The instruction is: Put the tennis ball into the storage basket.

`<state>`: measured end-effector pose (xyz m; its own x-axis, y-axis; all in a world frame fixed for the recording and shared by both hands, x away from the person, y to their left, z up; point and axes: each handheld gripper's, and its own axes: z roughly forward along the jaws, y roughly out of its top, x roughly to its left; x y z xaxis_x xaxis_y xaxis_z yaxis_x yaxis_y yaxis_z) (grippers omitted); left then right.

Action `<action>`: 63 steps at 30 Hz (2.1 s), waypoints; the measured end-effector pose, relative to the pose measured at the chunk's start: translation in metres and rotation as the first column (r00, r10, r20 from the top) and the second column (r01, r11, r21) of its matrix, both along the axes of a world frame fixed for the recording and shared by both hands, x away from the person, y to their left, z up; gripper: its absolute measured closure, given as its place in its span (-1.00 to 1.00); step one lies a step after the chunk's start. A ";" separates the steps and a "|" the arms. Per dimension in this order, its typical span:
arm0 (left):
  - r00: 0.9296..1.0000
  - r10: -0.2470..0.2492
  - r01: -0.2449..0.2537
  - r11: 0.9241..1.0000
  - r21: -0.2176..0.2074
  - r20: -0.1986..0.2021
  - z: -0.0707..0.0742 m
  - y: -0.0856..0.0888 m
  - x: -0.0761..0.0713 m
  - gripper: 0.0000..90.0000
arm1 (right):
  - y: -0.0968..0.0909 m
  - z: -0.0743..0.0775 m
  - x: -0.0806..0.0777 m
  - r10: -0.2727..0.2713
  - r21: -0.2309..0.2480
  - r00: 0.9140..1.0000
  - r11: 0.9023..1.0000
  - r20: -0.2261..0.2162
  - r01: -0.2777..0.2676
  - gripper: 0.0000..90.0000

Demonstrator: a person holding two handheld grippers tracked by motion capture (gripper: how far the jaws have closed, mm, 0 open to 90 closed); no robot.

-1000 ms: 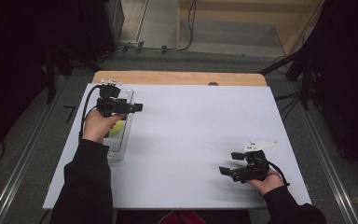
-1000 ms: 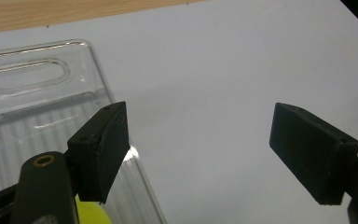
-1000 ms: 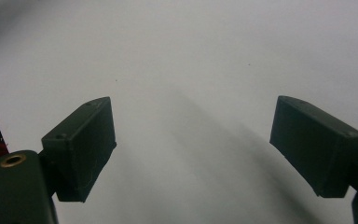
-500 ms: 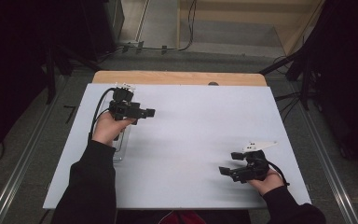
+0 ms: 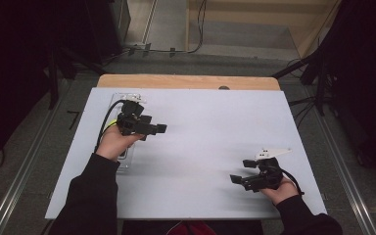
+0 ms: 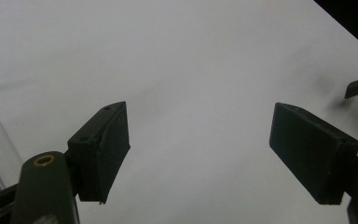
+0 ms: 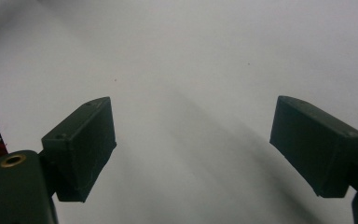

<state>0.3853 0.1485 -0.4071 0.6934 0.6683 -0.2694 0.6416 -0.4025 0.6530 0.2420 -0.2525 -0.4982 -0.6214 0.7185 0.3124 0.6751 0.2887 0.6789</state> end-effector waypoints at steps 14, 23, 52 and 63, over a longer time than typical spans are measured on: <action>0.999 -0.038 0.038 0.999 -0.031 0.007 -0.007 0.005 -0.023 -0.54 | 0.000 0.000 0.000 -0.004 0.001 1.000 1.000 -0.005 0.004 -0.73; 0.999 -0.048 0.048 0.997 -0.057 0.010 -0.012 0.009 -0.036 -0.54 | -0.001 0.000 0.000 -0.005 0.004 1.000 1.000 -0.008 0.005 -0.73; 0.997 -0.078 0.080 0.995 -0.055 0.026 -0.042 0.029 -0.075 -0.54 | -0.001 0.000 0.000 -0.009 0.001 1.000 1.000 -0.008 0.009 -0.73; 0.992 -0.119 0.120 0.992 -0.029 0.040 -0.050 0.032 -0.092 -0.54 | -0.001 0.000 0.000 -0.009 0.000 1.000 1.000 -0.011 0.009 -0.73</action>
